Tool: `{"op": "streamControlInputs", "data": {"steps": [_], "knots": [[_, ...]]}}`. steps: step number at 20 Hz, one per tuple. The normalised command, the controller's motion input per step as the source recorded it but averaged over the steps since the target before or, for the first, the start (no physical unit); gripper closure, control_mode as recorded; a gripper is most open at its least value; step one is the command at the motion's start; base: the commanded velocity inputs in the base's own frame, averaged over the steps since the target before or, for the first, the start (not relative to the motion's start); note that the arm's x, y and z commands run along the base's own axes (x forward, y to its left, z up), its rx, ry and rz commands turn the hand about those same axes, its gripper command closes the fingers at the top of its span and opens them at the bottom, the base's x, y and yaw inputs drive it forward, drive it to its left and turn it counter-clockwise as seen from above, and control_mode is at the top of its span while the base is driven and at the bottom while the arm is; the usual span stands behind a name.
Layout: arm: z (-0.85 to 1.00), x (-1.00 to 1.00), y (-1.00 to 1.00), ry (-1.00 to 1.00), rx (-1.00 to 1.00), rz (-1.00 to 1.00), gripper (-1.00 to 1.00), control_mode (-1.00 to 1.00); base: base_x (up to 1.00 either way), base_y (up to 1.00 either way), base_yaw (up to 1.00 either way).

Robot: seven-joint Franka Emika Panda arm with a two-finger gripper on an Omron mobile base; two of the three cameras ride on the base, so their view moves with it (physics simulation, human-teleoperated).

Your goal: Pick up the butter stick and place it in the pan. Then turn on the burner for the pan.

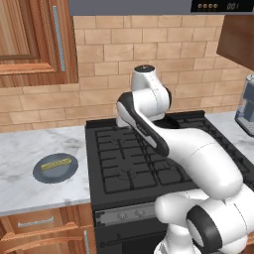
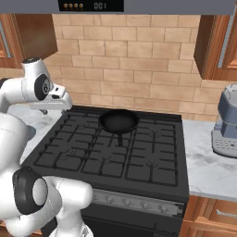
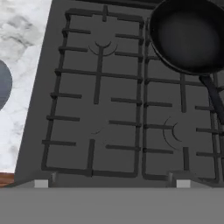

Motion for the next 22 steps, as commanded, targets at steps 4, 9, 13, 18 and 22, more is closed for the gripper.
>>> {"op": "streamControlInputs", "data": {"steps": [4,9,13,18,22], "knots": [[-0.29,0.18,1.00,0.04,-0.14,0.00,-1.00,-1.00,0.00,0.00,0.00],[-0.28,0.06,0.93,0.01,-0.13,0.01,-1.00,-1.00,0.00,0.00,0.00],[-0.22,0.01,0.90,0.00,-0.11,0.02,-1.00,-1.00,0.00,0.00,0.00],[-0.23,0.02,0.76,0.00,-0.07,0.04,-1.00,-1.00,0.00,0.00,0.00],[-0.35,0.13,0.56,0.00,-0.04,0.12,-1.00,-1.00,0.00,0.00,0.00]]}}
